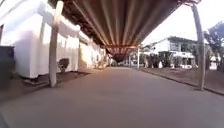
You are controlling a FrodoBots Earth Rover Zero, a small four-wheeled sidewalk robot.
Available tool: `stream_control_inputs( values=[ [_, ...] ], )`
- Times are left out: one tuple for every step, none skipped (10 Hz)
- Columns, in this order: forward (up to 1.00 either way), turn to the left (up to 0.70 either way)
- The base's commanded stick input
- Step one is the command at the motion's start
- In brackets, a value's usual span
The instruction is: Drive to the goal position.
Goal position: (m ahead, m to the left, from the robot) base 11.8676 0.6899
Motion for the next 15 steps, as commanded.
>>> stream_control_inputs(
  values=[
    [0.7,0.0],
    [0.7,0.0],
    [0.7,0.0],
    [0.7,0.0],
    [0.7,0.0],
    [0.7,0.0],
    [0.7,0.0],
    [0.7,0.0],
    [0.7,0.0],
    [0.7,0.0],
    [0.7,0.0],
    [0.7,0.0],
    [0.7,0.0],
    [0.7,0.0],
    [0.7,0.0]
  ],
)
